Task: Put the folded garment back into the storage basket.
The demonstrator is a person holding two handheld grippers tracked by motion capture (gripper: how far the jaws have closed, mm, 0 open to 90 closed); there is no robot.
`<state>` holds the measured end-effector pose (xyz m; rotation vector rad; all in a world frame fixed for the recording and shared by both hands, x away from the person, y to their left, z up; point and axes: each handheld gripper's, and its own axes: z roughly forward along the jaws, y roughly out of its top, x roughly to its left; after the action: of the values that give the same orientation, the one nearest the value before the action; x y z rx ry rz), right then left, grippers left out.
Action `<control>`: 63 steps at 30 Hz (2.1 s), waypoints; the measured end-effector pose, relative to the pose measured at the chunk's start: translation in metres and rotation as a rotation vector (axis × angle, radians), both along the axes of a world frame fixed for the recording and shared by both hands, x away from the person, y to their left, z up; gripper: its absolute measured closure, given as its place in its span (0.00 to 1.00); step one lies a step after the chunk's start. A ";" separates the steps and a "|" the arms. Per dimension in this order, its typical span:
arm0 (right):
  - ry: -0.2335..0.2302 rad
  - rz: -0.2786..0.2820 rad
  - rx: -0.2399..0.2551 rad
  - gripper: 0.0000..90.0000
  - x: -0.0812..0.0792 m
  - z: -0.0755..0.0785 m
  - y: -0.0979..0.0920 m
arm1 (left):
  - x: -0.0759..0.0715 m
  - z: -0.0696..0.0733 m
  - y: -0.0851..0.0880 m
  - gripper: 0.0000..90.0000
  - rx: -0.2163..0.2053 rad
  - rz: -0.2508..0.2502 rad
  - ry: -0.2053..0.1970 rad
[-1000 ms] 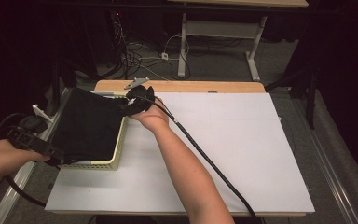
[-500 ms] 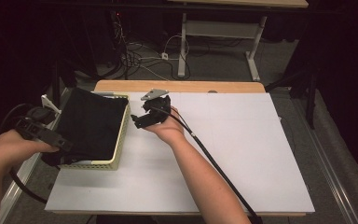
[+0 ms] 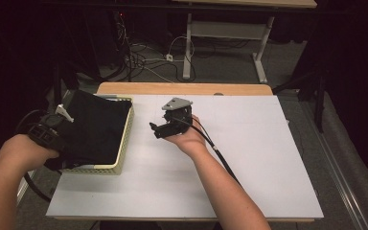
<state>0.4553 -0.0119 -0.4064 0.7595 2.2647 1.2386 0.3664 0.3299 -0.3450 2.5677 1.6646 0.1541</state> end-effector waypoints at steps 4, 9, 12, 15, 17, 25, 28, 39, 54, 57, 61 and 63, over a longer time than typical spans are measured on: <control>-0.003 -0.004 0.007 0.00 -0.006 -0.004 -0.009 | 0.004 -0.015 0.004 0.96 0.009 0.016 0.032; -0.011 -0.013 0.014 0.00 -0.013 -0.007 -0.023 | 0.009 -0.026 0.008 0.96 -0.002 0.034 0.046; -0.025 -0.023 0.021 0.00 -0.017 -0.007 -0.034 | 0.011 -0.031 0.009 0.96 0.000 0.035 0.057; -0.036 -0.032 0.026 0.00 -0.021 -0.007 -0.043 | 0.015 -0.037 0.010 0.96 0.002 0.040 0.065; -0.039 -0.036 0.031 0.00 -0.024 -0.008 -0.049 | 0.018 -0.040 0.011 0.96 0.001 0.041 0.067; -0.039 -0.053 0.034 0.00 -0.033 -0.017 -0.066 | 0.034 -0.056 0.008 0.96 0.016 0.040 0.093; -0.045 -0.053 0.033 0.00 -0.038 -0.019 -0.070 | 0.040 -0.062 0.005 0.96 0.030 0.035 0.100; -0.074 -0.045 0.031 0.00 -0.059 -0.019 -0.086 | 0.056 -0.089 0.005 0.95 0.019 0.039 0.136; -0.071 -0.062 0.046 0.00 -0.094 -0.029 -0.118 | 0.047 -0.054 0.003 0.95 -0.032 0.051 0.038; -0.066 -0.074 0.044 0.00 -0.101 -0.032 -0.128 | 0.047 -0.043 0.003 0.95 -0.050 0.067 0.002; -0.061 -0.095 0.052 0.00 -0.112 -0.035 -0.147 | 0.051 -0.033 0.003 0.95 -0.068 0.093 -0.054; -0.062 -0.107 0.050 0.00 -0.117 -0.036 -0.156 | 0.055 -0.030 0.003 0.95 -0.077 0.113 -0.075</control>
<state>0.3378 -0.1678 -0.4419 0.8378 2.1225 1.2553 0.4219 0.3331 -0.3746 2.3831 1.7534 0.1859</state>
